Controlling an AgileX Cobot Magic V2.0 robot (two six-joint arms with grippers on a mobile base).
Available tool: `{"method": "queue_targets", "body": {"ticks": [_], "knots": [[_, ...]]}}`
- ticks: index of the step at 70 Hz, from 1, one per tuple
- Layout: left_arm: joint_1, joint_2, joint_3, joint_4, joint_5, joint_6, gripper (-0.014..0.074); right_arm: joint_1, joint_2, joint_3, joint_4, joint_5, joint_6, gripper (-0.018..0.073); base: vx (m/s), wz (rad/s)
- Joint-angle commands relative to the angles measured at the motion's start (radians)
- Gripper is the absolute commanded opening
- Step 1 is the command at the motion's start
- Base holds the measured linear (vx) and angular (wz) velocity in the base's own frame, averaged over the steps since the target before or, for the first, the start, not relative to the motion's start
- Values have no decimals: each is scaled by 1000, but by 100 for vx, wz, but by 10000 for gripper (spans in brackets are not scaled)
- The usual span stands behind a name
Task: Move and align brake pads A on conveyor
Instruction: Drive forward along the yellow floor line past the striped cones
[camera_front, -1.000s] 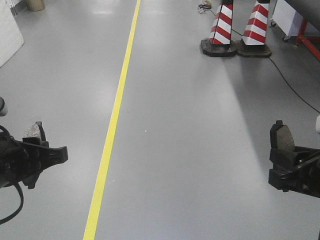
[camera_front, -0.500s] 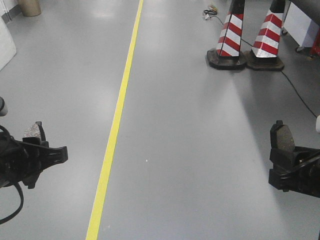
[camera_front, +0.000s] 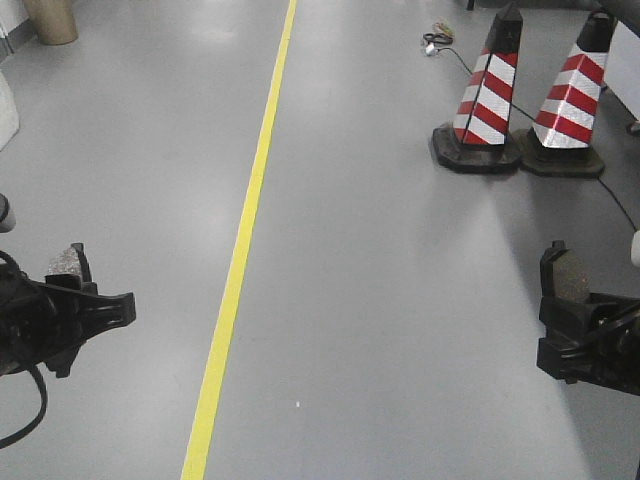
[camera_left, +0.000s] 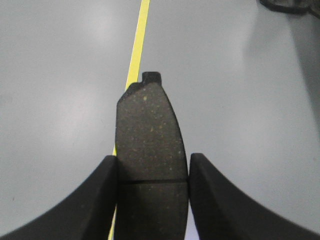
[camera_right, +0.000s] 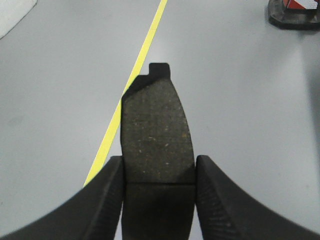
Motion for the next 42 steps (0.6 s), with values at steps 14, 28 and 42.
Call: {"method": "queue_targets", "body": {"ticks": [14, 28, 42], "knots": [[-6, -14, -26, 51, -24, -6, 216, -4, -8, -31, -17, -90, -3, 36, 62, -1], [-6, -14, -26, 51, -24, -6, 216, -4, -8, -31, -17, -90, -3, 36, 62, -3], [-6, -14, -26, 51, -24, -6, 216, -4, -8, -31, -17, -90, -3, 36, 60, -4]]}}
